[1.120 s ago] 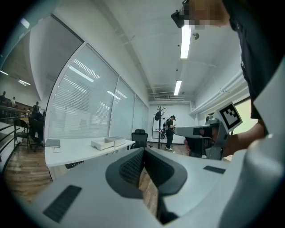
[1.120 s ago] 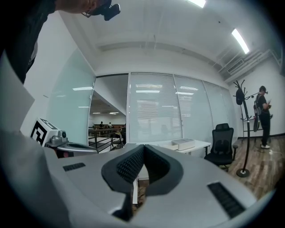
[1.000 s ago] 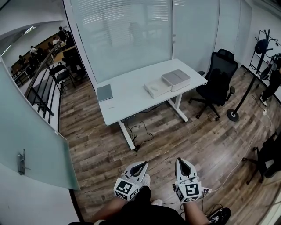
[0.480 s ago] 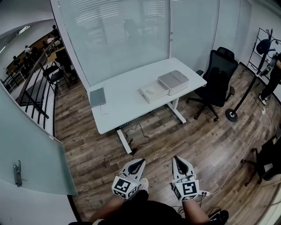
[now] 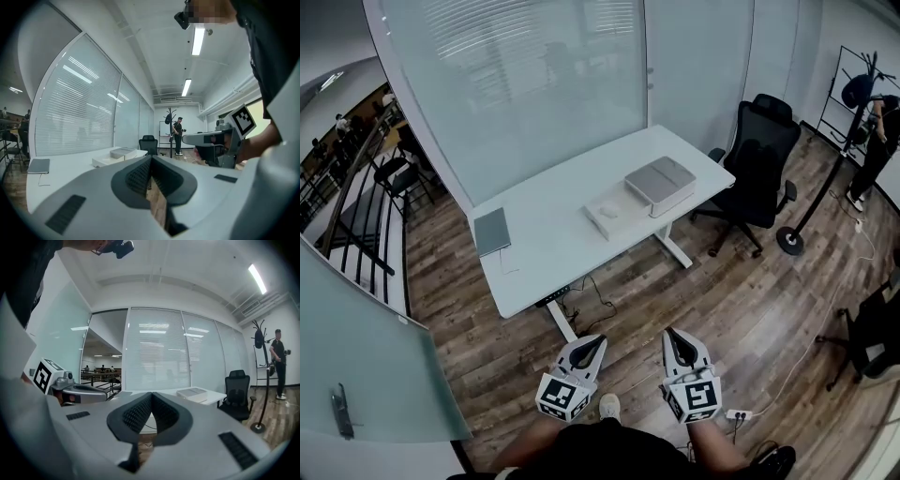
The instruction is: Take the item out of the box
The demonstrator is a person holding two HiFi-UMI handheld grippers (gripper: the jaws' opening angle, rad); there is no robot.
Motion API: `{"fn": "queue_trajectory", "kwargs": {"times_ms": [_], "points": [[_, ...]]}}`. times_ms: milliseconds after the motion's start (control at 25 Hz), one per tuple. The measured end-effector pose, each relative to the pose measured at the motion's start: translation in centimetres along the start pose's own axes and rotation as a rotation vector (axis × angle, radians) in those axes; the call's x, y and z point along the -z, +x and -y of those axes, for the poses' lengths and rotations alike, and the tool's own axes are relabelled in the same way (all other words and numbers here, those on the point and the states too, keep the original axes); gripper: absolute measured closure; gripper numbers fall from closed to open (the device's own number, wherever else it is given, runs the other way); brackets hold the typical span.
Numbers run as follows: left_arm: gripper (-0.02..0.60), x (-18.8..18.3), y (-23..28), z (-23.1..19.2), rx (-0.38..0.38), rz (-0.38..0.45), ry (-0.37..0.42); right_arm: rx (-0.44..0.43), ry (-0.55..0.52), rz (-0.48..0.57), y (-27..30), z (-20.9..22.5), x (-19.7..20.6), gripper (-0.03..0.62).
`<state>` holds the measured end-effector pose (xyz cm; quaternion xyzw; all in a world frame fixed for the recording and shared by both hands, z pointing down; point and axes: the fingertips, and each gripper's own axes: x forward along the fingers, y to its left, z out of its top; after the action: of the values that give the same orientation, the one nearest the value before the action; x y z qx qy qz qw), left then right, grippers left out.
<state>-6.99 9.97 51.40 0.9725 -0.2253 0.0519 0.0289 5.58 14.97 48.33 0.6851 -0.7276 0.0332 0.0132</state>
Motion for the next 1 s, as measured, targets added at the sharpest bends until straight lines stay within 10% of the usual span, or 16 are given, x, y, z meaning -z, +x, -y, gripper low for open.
{"fn": "queue_trajectory", "kwargs": {"times_ms": [1000], "points": [[0.571, 0.1, 5.5, -9.7, 0.049, 0.001, -0.014, 0.137, 0.046, 0.001, 9.4, 4.0, 0.3, 0.588]]}}
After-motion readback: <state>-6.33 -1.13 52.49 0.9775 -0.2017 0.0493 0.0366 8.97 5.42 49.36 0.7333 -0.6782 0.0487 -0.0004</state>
